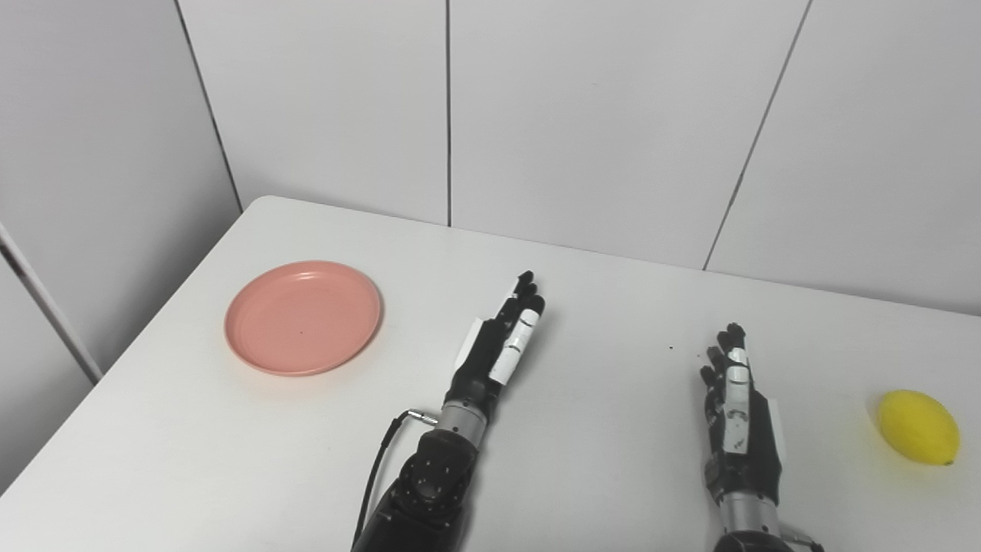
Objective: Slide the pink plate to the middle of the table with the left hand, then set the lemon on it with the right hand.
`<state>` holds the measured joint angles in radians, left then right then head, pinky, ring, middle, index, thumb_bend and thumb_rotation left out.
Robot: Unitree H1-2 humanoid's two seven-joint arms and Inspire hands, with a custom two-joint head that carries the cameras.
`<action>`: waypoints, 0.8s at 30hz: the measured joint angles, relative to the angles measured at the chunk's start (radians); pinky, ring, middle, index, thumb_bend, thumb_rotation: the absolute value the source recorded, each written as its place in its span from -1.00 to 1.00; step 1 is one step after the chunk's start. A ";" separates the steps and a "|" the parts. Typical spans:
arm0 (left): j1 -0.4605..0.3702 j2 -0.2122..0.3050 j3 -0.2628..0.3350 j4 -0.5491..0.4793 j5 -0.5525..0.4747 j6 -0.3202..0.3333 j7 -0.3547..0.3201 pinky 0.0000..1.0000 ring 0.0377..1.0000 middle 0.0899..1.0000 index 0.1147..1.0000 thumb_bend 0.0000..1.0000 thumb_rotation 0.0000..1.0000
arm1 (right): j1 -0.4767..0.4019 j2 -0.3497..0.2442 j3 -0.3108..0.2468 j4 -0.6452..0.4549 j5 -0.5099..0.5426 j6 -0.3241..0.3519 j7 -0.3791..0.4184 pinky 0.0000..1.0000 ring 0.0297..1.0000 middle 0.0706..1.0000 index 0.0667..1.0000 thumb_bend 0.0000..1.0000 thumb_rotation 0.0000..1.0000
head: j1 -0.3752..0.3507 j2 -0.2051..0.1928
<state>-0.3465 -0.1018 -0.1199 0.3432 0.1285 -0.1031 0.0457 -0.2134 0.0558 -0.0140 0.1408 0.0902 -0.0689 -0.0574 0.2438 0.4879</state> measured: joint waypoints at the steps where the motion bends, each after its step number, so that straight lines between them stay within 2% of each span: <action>1: -0.005 -0.005 0.001 0.011 0.000 -0.007 0.001 0.99 0.96 0.97 0.96 0.05 1.00 | 0.000 -0.005 -0.002 0.000 0.003 0.000 0.001 1.00 0.99 0.96 0.96 0.25 1.00 | 0.000 0.000; 5: -0.020 -0.017 0.007 0.043 0.000 -0.049 0.011 0.99 0.96 0.96 0.95 0.05 1.00 | 0.000 -0.011 -0.006 0.006 0.008 -0.001 0.006 1.00 0.97 0.95 0.95 0.25 0.98 | 0.009 -0.008; 12: -0.028 -0.023 0.013 0.062 0.001 -0.068 0.013 1.00 0.97 0.97 0.96 0.04 1.00 | -0.008 -0.011 -0.013 0.026 0.010 -0.015 0.005 1.00 0.95 0.93 0.93 0.28 0.98 | 0.009 -0.023; 24: -0.038 -0.030 0.027 0.081 -0.001 -0.080 0.023 0.98 0.96 0.96 0.95 0.04 1.00 | -0.011 -0.011 -0.014 0.034 0.008 -0.037 0.006 1.00 0.96 0.93 0.93 0.23 1.00 | 0.015 -0.041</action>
<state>-0.3845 -0.1317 -0.0930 0.4237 0.1280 -0.1834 0.0684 -0.2243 0.0445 -0.0278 0.1750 0.0983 -0.1060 -0.0516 0.2592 0.4464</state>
